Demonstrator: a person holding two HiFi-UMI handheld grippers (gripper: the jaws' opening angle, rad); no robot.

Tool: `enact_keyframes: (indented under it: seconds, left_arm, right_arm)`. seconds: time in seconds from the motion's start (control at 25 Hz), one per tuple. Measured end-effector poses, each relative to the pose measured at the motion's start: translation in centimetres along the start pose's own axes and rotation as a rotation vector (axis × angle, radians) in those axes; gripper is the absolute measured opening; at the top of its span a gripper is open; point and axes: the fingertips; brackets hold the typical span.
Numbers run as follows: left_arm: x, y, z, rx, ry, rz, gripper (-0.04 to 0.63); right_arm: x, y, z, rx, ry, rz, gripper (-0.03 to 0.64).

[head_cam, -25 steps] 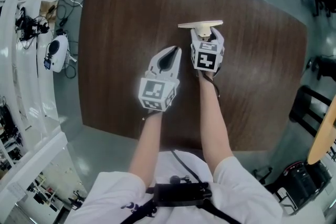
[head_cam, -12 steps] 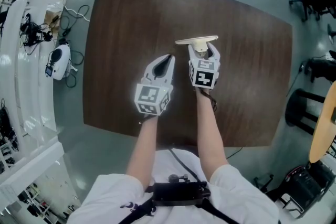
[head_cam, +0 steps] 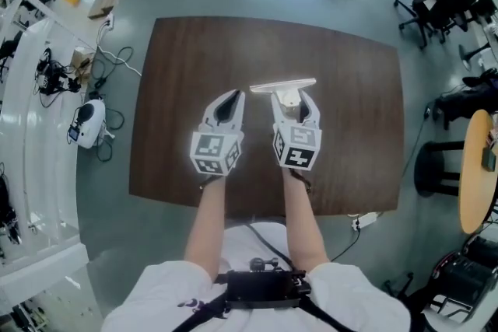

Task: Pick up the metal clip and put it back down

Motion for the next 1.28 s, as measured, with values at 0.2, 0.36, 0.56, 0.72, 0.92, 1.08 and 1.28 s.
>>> enact_keyframes:
  seconds: [0.2,0.36,0.56,0.72,0.92,1.08,1.28]
  left_arm:
    - [-6.2,-2.4,-0.9,0.041,-0.108,0.05,0.031]
    - [-9.2,-4.8,-3.1,0.075,-0.159,0.079,0.031]
    - [-12.3,-7.3,-5.3,0.119,-0.203,0.102,0.029]
    - [-14.2,-9.1,-6.9,0.151,-0.236,0.118,0.029]
    - [-15.7,-10.6,-8.2,0.199,-0.263,0.131,0.009]
    - [-16.5,-12.2,-8.4,0.24,-0.29,0.126,0.009]
    - [-17.6,-14.4,-7.8,0.294,-0.308,0.112,0.009]
  right_arm:
    - [-6.3,0.5,-4.0,0.013,-0.136,-0.021,0.298]
    - [-10.1,0.9,-7.9,0.025,-0.231,-0.032,0.298]
    - [-14.1,1.4,-12.3,0.042,-0.326,-0.049,0.296]
    - [-15.9,1.5,-15.0,0.06,-0.376,-0.057,0.297]
    - [-17.0,2.4,-17.4,0.078,-0.417,-0.075,0.298]
    - [-17.8,2.1,-19.1,0.102,-0.447,-0.096,0.298]
    - [-19.4,0.2,-21.1,0.159,-0.488,-0.106,0.298]
Point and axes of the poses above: the fingertips, and each gripper's own axes: z forward along the fingers, y to its left, x out of its underside, and after that the axes turned 10 degrees about -y, right-handed
